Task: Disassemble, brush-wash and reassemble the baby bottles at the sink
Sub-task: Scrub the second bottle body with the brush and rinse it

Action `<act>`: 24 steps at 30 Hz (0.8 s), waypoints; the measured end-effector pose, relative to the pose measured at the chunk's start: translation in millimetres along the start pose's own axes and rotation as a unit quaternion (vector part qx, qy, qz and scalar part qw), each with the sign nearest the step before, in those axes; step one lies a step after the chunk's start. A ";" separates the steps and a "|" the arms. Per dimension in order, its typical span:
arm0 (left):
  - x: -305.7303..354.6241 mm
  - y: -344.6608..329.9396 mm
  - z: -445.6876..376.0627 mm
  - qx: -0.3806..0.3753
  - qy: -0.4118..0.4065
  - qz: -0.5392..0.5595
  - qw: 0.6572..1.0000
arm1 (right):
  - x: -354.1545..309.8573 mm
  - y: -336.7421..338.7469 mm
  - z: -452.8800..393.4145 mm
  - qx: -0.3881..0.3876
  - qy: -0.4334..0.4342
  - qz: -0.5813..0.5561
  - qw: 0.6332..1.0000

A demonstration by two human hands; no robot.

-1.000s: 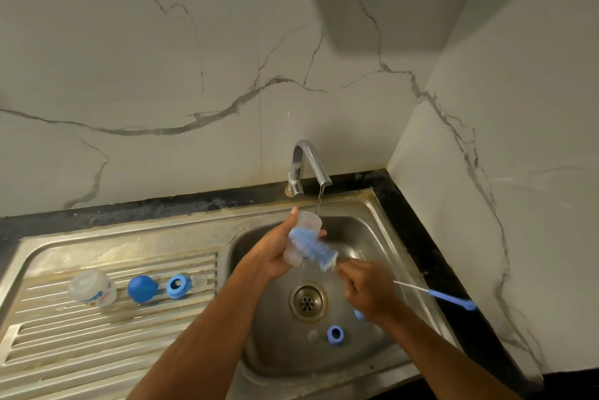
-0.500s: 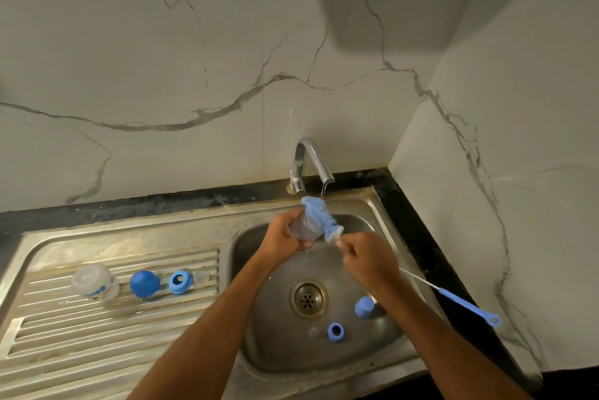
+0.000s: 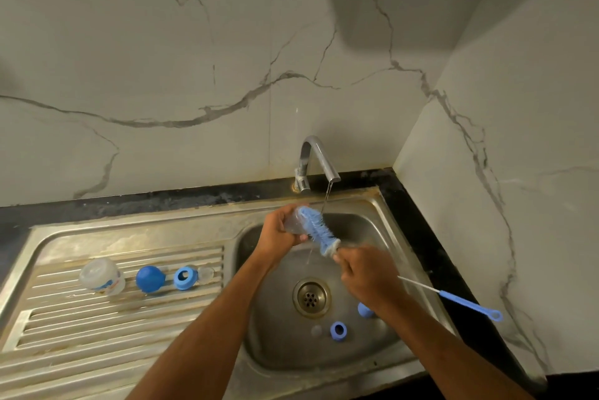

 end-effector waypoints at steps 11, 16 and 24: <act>-4.3 0.9 -3.1 -0.014 -0.005 0.010 1.000 | 10.8 -7.2 1.7 -0.021 0.005 0.002 1.000; -7.4 3.7 1.3 0.075 0.068 0.238 0.966 | 15.2 -7.2 -0.1 -0.052 -0.130 -0.063 0.988; -11.1 -22.4 12.5 0.169 0.073 0.335 0.924 | -41.8 -10.9 -10.4 -0.126 -0.197 -0.104 0.967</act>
Point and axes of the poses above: each hand's wrist, its own z-axis away from the middle knuckle, its own y-axis out of the back of the hand, x = y × z, the point moved 2 cm from there along -z, towards the middle knuckle, and after that the axes turned 15 degrees about z, right-handed, at the moved point
